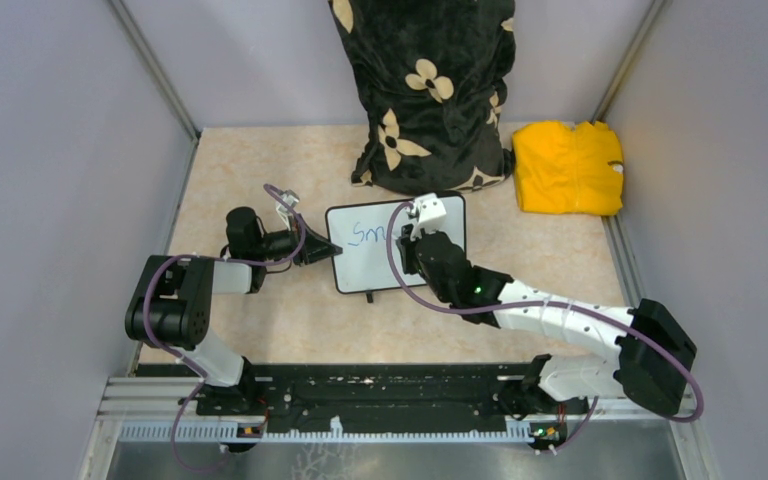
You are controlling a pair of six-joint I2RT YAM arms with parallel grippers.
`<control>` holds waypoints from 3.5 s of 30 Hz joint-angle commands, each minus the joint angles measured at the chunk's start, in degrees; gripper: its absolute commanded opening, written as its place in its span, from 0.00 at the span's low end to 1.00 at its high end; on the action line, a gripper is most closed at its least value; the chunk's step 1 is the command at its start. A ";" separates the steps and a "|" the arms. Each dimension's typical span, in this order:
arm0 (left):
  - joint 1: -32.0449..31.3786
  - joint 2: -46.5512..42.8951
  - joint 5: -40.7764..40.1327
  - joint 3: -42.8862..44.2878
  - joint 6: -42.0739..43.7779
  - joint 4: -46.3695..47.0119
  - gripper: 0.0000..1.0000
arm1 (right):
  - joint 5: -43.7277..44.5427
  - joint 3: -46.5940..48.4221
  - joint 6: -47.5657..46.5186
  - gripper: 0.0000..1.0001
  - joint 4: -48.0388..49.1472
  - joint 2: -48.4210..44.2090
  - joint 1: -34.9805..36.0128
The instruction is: Write a sentence on the whiteboard
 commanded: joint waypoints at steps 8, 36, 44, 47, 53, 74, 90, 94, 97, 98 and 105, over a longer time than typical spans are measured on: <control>-0.50 -0.20 -1.18 0.85 2.40 -2.05 0.00 | -0.29 -1.38 0.98 0.00 -0.79 -1.96 -0.48; -0.55 -0.38 -1.31 0.91 2.84 -2.48 0.00 | 0.98 3.67 -1.13 0.00 2.46 -4.11 -1.47; -0.55 -0.27 -1.27 0.94 2.84 -2.48 0.00 | 1.18 4.24 -0.87 0.00 5.19 -2.44 -2.62; -0.55 -0.22 -1.28 0.94 2.88 -2.45 0.00 | 1.18 4.43 -0.63 0.00 5.88 -1.87 -2.86; -0.63 -0.12 -1.27 0.95 2.84 -2.50 0.00 | 0.65 4.98 -0.18 0.00 6.25 -0.60 -3.46; -0.64 -0.18 -1.21 1.00 2.92 -2.70 0.00 | -0.45 0.20 1.42 0.00 1.63 -2.52 -3.89; -0.64 -0.23 -1.27 1.10 3.18 -3.02 0.00 | -2.81 -2.94 3.17 0.00 -0.39 -3.68 -3.88; -0.64 -0.25 -1.22 1.11 3.19 -2.95 0.00 | -2.94 -3.67 3.49 0.00 -0.89 -4.11 -3.89; -0.64 -0.17 -1.27 1.11 3.19 -3.02 0.00 | -2.44 -4.23 3.66 0.00 -1.21 -4.59 -3.89; -0.64 -0.11 -1.27 1.11 3.19 -3.04 0.00 | -2.27 -4.36 3.70 0.00 -1.31 -4.75 -3.93; -0.68 -0.14 -1.27 1.11 3.28 -3.16 0.00 | -2.13 -4.29 3.72 0.00 -1.65 -6.79 -3.89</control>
